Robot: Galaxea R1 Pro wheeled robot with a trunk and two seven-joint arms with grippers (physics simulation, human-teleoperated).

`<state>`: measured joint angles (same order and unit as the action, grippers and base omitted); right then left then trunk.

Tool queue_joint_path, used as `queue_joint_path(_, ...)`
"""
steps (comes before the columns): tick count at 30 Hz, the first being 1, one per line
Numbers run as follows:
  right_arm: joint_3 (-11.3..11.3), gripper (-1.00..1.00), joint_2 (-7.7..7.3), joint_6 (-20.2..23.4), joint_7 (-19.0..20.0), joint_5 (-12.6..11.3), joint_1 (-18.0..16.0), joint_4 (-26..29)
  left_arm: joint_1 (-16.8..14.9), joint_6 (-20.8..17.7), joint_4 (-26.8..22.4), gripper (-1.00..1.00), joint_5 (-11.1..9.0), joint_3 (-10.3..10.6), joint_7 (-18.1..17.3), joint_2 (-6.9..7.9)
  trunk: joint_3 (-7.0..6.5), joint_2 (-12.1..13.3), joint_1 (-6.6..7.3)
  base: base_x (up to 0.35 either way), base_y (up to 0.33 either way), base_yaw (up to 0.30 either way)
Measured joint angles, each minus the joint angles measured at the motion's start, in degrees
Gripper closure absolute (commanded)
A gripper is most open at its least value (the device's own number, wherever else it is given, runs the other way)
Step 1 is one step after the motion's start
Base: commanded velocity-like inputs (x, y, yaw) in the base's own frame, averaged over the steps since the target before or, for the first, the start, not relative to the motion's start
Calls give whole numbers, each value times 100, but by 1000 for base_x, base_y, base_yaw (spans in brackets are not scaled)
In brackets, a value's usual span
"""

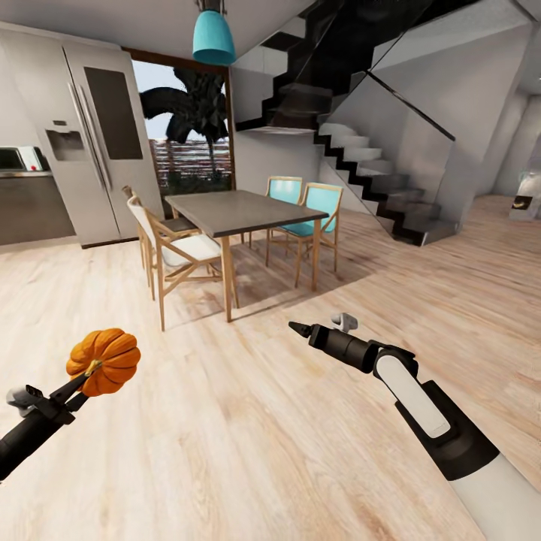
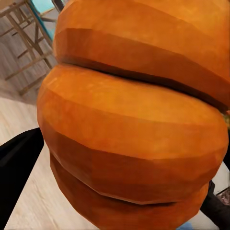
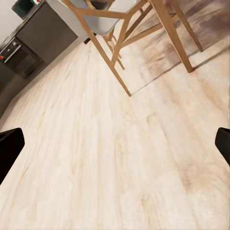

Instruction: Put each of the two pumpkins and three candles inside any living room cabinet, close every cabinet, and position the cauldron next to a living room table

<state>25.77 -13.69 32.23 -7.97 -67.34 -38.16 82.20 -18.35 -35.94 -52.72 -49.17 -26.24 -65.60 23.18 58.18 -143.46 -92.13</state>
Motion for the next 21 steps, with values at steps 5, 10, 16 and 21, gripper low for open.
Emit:
queue_joint_path(5, 3, -100, 1, 0, 1, 0, 0, -23, 0, 0, 0, 100, 0, 1, 0, -1, -18, 0, 0, 315, 128, -277)
queue_joint_path(10, 4, -100, 1, 0, 8, 0, 0, -102, 0, 0, 0, 100, 0, 1, 0, -1, -36, 0, 0, 321, 111, -277)
queue_joint_path(16, 4, -100, 1, 0, 8, 0, 0, -113, 0, 0, 1, 100, -1, 1, 0, -7, -58, 0, 0, 326, 89, -276)
queue_joint_path(21, 1, -100, 1, 1, 8, 0, 0, -114, 0, 0, 2, 100, -2, 2, 0, -6, -76, 0, 0, 331, 18, -275)
